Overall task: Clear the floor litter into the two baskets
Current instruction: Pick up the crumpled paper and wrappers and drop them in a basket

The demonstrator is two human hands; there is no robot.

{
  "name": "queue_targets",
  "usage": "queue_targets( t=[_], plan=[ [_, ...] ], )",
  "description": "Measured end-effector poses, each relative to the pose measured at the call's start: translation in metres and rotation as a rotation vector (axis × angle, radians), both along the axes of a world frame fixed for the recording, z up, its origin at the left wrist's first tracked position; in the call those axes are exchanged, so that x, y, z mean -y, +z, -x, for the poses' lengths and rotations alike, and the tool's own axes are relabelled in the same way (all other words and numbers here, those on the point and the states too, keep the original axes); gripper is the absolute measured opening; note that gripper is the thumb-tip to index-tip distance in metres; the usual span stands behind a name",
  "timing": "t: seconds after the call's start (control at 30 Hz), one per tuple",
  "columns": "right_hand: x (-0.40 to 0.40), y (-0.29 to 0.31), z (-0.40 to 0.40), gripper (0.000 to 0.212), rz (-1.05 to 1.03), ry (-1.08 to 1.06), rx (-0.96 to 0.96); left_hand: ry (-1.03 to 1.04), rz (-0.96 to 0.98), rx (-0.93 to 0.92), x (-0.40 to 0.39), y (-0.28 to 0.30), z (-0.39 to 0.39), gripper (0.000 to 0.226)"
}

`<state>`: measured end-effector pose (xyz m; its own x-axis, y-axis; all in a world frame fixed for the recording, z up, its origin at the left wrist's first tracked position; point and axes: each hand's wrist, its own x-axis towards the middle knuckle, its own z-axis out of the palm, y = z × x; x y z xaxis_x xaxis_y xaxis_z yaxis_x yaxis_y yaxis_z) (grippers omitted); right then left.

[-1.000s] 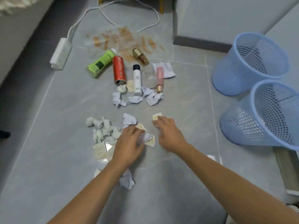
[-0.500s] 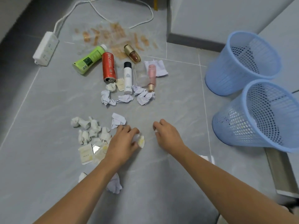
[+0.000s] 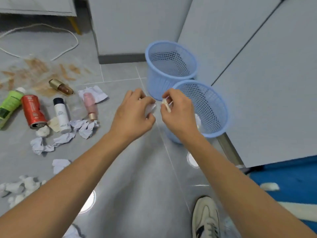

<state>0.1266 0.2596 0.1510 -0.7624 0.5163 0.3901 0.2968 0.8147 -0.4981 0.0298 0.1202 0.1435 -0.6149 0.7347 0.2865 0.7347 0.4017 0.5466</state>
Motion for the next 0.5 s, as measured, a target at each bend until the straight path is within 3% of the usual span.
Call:
queue_targets(
  t=[0.13, 0.27, 0.4, 0.5],
  plan=[
    [-0.067, 0.024, -0.037, 0.017, 0.001, -0.239, -0.002, -0.098, -0.057, -0.027, -0.082, 0.03, -0.014, 0.04],
    [-0.125, 0.022, -0.077, 0.024, 0.134, -0.378, 0.225, -0.205, 0.109, 0.037, -0.139, 0.036, -0.032, 0.054],
    [-0.117, 0.016, -0.069, 0.028, 0.119, -0.394, 0.187, -0.12, 0.101, -0.016, -0.108, 0.027, -0.03, 0.047],
    [-0.071, 0.008, -0.031, 0.025, 0.106, -0.254, 0.097, -0.02, 0.083, 0.002, -0.038, 0.003, -0.019, 0.033]
  ],
)
